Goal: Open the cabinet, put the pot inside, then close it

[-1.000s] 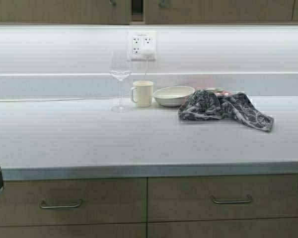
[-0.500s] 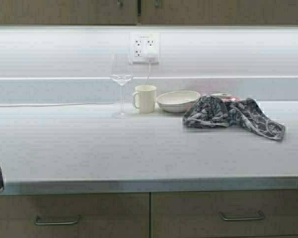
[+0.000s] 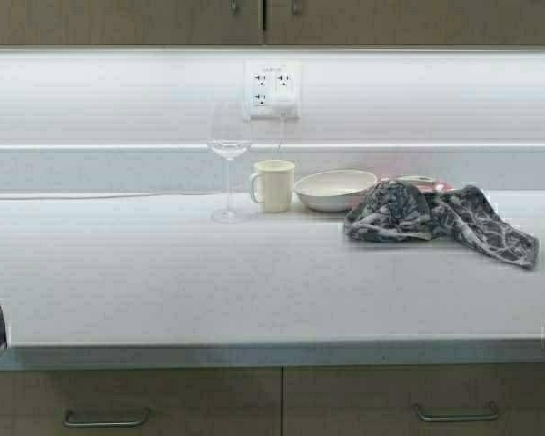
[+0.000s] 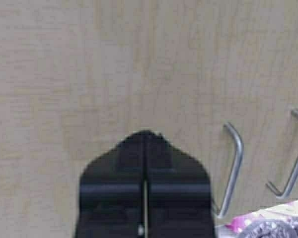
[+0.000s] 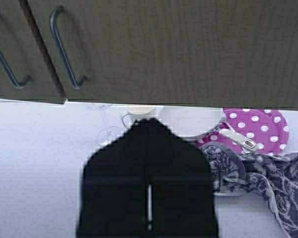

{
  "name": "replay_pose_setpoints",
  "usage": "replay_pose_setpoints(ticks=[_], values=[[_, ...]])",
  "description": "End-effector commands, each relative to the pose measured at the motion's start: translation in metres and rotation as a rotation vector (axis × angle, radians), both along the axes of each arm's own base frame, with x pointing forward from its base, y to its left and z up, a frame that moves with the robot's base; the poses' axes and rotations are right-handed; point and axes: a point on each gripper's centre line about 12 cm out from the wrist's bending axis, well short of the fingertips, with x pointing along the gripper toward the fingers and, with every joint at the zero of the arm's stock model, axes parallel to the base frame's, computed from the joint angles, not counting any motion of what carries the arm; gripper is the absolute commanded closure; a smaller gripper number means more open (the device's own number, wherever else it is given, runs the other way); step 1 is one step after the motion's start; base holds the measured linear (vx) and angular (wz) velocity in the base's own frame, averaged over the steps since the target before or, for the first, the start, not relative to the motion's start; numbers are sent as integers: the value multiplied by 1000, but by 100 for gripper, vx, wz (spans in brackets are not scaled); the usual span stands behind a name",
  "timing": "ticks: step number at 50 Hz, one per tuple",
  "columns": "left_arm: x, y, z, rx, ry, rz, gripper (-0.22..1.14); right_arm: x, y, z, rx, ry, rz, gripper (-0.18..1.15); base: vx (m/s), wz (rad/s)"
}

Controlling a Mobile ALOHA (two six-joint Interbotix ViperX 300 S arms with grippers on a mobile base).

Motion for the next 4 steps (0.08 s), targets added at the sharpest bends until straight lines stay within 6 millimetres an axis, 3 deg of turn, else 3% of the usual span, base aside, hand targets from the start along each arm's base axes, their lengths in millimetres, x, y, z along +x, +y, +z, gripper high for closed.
replay_pose_setpoints(ticks=[1,4], values=[[-32,9,15,-19,-49,-7,88,-1,0,12,7,-33,4,90,3,4],[-40,12,13,-15,-46,-10,88,0,1,11,7,-28,4,90,2,4]])
